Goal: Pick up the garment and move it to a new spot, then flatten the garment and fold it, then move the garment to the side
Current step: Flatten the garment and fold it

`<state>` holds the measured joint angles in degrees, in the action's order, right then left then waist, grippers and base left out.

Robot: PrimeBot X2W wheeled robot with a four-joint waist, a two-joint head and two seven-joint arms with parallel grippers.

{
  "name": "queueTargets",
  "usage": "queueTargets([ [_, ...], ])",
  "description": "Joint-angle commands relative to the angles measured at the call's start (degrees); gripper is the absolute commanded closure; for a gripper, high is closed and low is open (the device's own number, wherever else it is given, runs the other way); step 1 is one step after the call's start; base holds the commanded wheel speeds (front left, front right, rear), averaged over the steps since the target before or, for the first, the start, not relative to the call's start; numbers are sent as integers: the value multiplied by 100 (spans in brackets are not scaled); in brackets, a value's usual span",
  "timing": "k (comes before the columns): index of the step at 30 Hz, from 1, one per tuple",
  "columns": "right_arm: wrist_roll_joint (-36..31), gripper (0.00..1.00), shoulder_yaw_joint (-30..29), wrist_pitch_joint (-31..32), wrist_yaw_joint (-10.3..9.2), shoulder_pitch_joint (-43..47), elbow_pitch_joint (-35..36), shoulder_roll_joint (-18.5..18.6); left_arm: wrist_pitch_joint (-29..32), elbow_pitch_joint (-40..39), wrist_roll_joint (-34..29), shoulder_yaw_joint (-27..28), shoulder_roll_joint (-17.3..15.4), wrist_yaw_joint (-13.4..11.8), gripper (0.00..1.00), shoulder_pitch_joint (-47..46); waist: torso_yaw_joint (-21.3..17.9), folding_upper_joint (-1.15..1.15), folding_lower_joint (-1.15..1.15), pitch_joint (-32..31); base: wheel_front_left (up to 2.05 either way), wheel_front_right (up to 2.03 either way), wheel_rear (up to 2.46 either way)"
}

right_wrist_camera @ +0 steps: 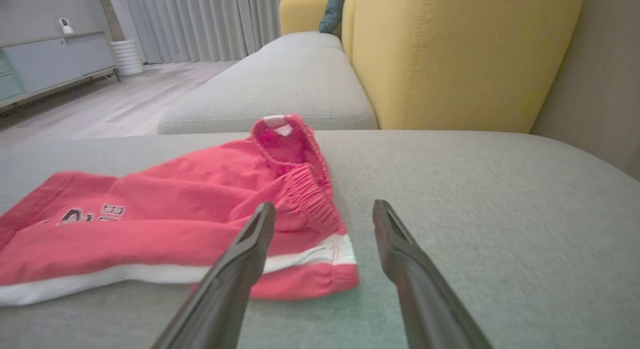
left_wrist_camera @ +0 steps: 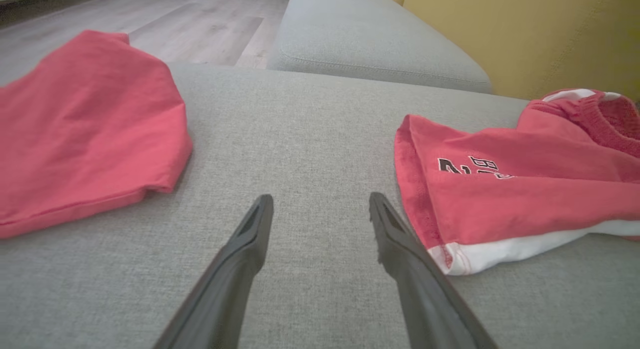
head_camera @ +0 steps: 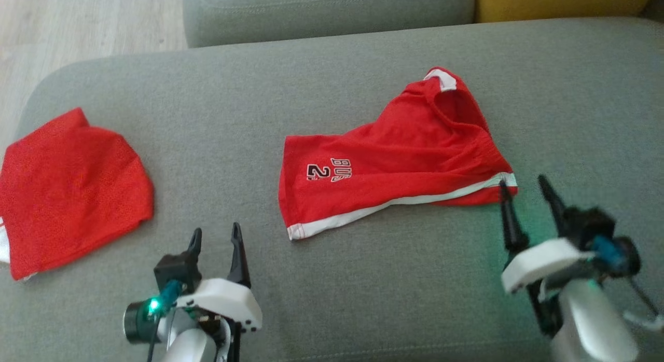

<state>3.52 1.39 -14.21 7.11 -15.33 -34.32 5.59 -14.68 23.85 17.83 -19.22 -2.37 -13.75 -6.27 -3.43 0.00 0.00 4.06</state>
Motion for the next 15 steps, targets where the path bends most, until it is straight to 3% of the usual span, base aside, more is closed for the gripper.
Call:
queueTargets([
  [1,-125,0,121,-77,37,43,347,-38,-32,-240,-84,230,-51,-33,0,-76,-28,0,0,-40,0,0,0],
  [6,-291,0,68,-78,37,402,850,-214,-32,-346,-185,287,-51,8,0,15,-35,0,0,-77,0,0,0],
  [15,-171,0,137,-78,37,495,1057,-268,-32,-339,-169,118,-51,143,0,-63,-13,0,0,14,0,0,0],
])
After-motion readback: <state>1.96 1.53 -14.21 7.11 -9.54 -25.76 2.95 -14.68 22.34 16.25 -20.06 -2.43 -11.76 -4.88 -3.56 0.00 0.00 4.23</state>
